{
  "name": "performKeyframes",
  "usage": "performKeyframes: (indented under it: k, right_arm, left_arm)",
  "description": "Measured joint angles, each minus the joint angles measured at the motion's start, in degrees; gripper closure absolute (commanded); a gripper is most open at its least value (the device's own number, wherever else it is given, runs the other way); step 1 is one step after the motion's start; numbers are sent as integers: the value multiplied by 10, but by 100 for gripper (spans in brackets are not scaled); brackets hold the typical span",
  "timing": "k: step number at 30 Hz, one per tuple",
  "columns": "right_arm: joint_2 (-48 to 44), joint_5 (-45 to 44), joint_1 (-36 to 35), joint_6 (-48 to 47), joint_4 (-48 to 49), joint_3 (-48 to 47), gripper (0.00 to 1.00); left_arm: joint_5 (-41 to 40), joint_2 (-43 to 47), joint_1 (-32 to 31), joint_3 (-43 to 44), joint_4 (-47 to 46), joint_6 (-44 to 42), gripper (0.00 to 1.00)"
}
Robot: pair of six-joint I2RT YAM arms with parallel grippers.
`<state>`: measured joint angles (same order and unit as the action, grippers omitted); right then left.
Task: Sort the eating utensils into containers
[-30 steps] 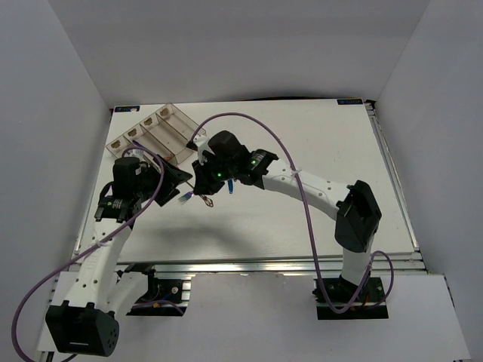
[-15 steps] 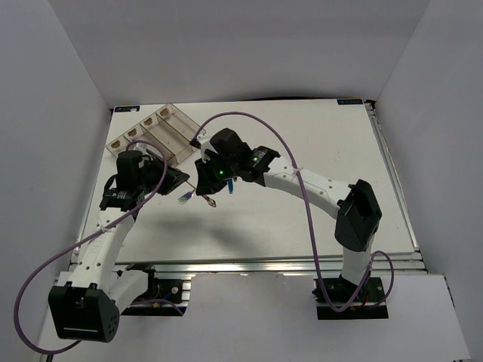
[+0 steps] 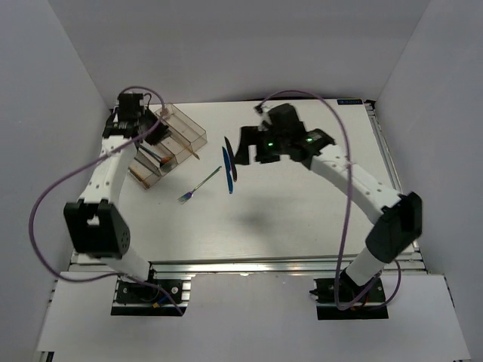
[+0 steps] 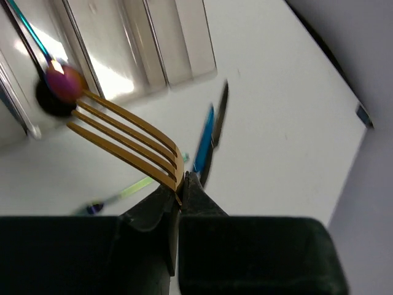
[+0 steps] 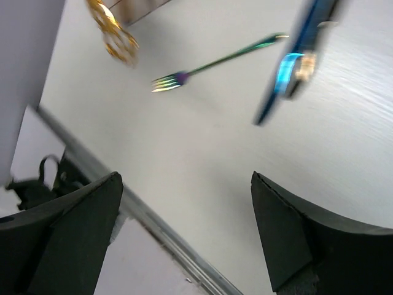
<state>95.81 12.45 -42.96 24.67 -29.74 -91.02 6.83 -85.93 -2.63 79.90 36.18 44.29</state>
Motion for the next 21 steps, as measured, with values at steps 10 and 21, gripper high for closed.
performKeyframes:
  k: [10,21]
  right_arm:
    - [-194,-29,57,2,-70,132,11]
    - [-218,-27,56,-24,-120,160,11]
  left_arm:
    - [-71,-416,104,413,106,-73,100]
    - [-30,-490,97,448,77,-70,77]
